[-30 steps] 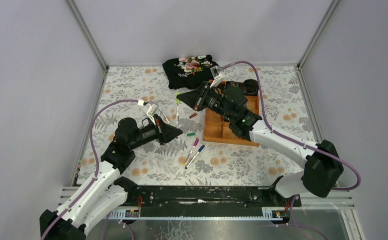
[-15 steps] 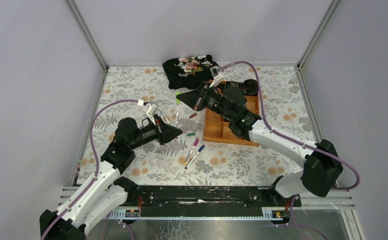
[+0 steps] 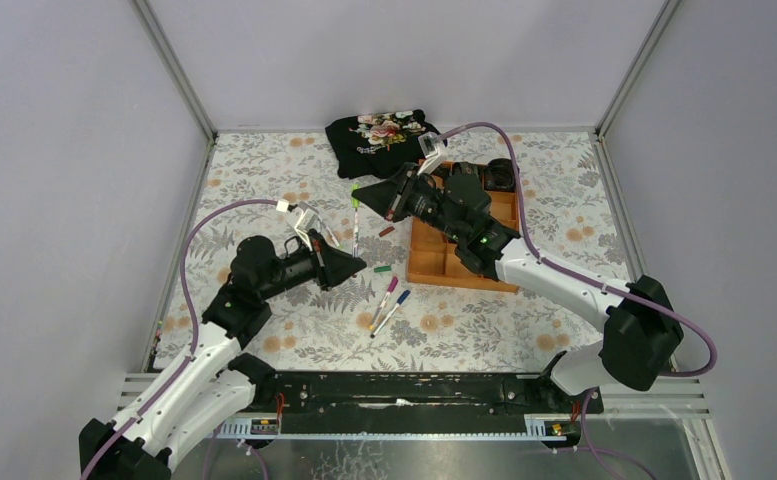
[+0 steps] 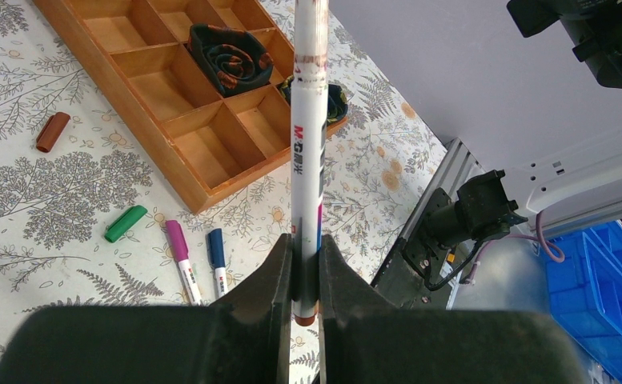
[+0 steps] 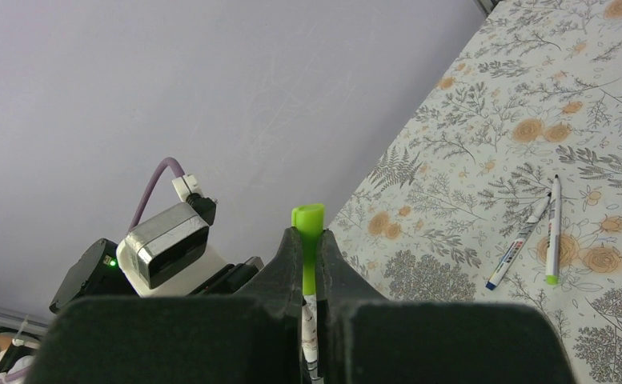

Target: Insert the pens into the pen caps

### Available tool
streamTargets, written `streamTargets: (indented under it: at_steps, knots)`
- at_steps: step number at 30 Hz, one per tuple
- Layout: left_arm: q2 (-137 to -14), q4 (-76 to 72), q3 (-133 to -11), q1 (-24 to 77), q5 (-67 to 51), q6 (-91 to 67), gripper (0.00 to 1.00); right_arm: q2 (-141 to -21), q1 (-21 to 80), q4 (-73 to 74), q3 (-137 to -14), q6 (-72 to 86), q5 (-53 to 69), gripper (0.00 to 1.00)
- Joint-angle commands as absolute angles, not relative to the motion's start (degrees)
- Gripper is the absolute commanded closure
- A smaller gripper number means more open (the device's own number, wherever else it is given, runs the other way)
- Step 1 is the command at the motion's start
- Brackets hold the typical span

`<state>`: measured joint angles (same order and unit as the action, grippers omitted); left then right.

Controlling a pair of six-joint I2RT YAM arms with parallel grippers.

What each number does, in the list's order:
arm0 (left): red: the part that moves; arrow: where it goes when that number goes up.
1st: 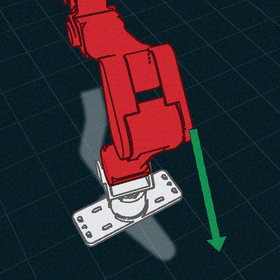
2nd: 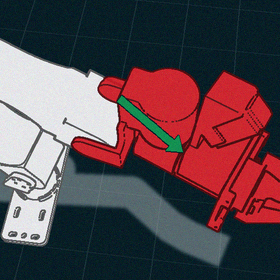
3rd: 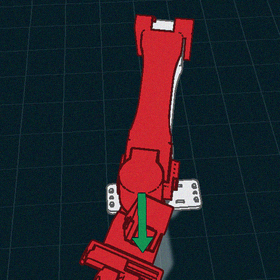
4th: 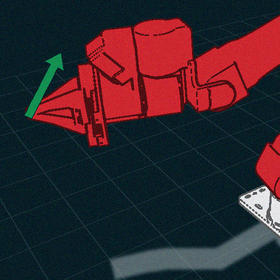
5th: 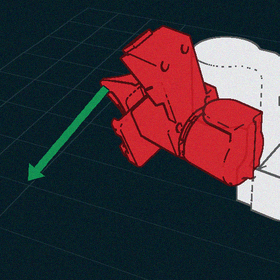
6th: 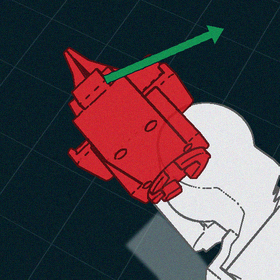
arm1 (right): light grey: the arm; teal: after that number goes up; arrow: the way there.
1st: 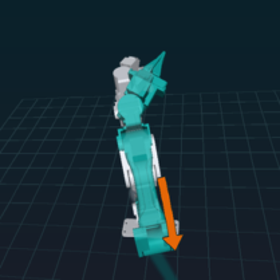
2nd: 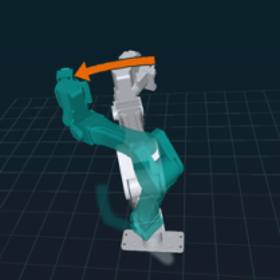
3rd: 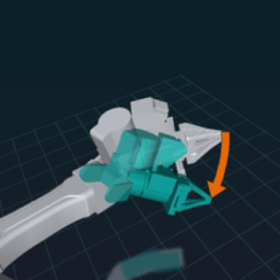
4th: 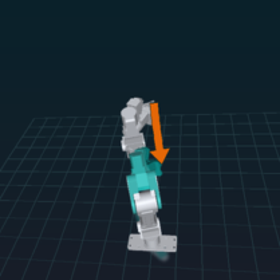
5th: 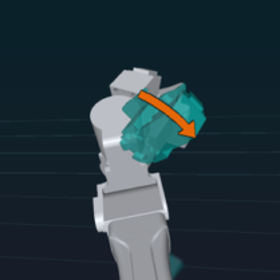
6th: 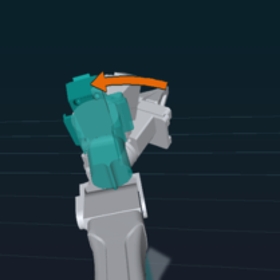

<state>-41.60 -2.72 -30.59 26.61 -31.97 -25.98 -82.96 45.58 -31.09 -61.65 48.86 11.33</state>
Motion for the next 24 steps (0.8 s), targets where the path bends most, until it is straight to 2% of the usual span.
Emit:
streamTargets:
  at_steps: [1,24]
  knots:
    - [-40.8,-4.7,-30.8,27.0,-32.3,-25.1,1.00,-83.1,45.5,-32.6,-64.3,47.6,10.1,1.00]
    - [-41.8,-5.5,-32.8,27.0,-30.2,-25.0,1.00,-80.4,45.8,-36.9,-57.8,44.8,19.0,1.00]
